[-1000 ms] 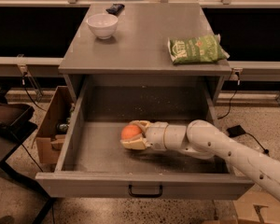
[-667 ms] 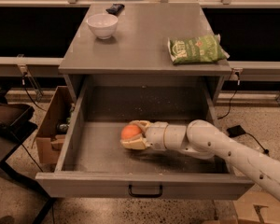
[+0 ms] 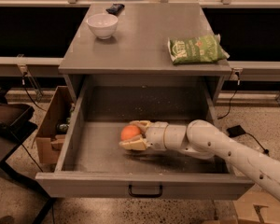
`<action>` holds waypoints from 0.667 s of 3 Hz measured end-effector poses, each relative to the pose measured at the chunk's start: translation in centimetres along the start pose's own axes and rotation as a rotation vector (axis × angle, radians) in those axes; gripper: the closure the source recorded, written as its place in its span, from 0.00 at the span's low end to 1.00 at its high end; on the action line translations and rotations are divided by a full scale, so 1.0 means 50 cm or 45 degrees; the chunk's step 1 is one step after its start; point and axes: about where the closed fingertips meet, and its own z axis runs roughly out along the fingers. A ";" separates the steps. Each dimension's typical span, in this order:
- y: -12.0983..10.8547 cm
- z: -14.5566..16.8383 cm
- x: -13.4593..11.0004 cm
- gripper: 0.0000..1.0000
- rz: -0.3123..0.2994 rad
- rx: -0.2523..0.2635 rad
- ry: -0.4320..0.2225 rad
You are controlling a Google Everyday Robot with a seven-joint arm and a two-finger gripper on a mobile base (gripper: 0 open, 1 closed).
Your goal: Place orange into top drawer
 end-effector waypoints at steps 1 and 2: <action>0.000 0.000 0.000 0.00 0.000 0.000 0.000; 0.000 0.000 0.000 0.00 0.000 0.000 0.000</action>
Offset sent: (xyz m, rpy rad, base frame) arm 0.0000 0.0000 0.0000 0.0000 0.0000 0.0000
